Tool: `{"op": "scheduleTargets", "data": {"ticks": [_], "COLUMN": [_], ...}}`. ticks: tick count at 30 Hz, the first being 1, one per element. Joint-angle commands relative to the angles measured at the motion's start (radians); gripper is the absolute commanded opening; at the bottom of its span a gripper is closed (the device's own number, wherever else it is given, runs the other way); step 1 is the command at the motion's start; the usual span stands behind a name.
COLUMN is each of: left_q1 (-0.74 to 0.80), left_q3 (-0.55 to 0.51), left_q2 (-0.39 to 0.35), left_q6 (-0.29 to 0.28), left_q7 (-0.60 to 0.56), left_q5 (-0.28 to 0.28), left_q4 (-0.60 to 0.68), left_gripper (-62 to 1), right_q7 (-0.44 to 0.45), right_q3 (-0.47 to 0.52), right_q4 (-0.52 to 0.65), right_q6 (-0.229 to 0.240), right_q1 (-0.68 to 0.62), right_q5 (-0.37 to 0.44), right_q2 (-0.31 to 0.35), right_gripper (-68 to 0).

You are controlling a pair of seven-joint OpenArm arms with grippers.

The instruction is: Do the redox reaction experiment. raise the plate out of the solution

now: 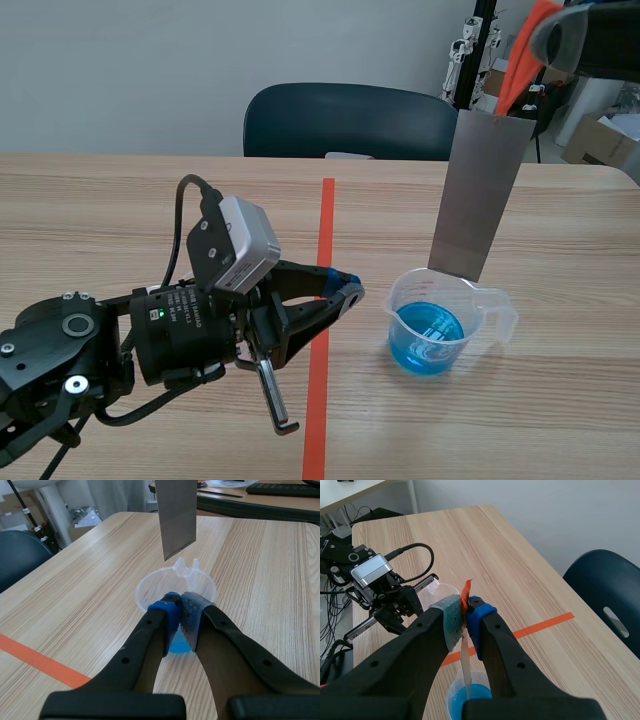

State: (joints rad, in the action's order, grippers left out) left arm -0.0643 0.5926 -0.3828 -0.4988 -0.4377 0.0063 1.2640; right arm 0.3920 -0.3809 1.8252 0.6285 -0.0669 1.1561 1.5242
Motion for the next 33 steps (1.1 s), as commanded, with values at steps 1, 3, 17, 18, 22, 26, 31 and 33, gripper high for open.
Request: {"op": "scheduleTargets", "data": {"ticks": [1, 3, 17, 18, 22, 26, 31, 33], "left_q1": [-0.006, -0.006, -0.005, -0.005, -0.005, -0.005, -0.005, -0.005], "left_q3": [-0.008, -0.008, -0.010, -0.010, -0.011, -0.011, -0.011, -0.011], "left_q2": [0.005, 0.005, 0.005, 0.005, 0.005, 0.005, 0.005, 0.005], "left_q6": [0.002, 0.002, 0.002, 0.002, 0.002, 0.002, 0.002, 0.002], "left_q7": [-0.014, -0.014, -0.014, -0.014, -0.014, -0.014, -0.014, -0.015], "left_q5": [-0.015, -0.015, -0.026, -0.026, -0.026, -0.026, -0.026, -0.026], "left_q4": [0.013, 0.013, 0.013, 0.013, 0.013, 0.013, 0.013, 0.013], "left_gripper": [-58.2, -58.2, -58.2, -58.2, -58.2, -58.2, -58.2, -58.2], "right_q7": [0.018, 0.018, 0.018, 0.018, 0.017, 0.014, 0.015, 0.015], "right_q3": [0.014, 0.014, 0.014, 0.014, 0.014, 0.014, 0.014, 0.014], "right_q4": [0.006, 0.006, 0.006, 0.006, 0.006, 0.006, 0.006, 0.006], "right_q6": [0.000, 0.000, 0.000, 0.000, 0.000, -0.008, -0.007, -0.007], "right_q1": [0.011, 0.011, 0.011, 0.011, 0.011, 0.011, 0.011, 0.011], "right_q5": [0.015, 0.015, 0.015, 0.015, 0.014, 0.003, 0.004, 0.004], "right_q2": [0.011, 0.011, 0.011, 0.011, 0.011, 0.011, 0.011, 0.011], "right_gripper": [-67.3, -67.3, -67.3, -67.3, -67.3, -67.3, -67.3, -67.3]}}
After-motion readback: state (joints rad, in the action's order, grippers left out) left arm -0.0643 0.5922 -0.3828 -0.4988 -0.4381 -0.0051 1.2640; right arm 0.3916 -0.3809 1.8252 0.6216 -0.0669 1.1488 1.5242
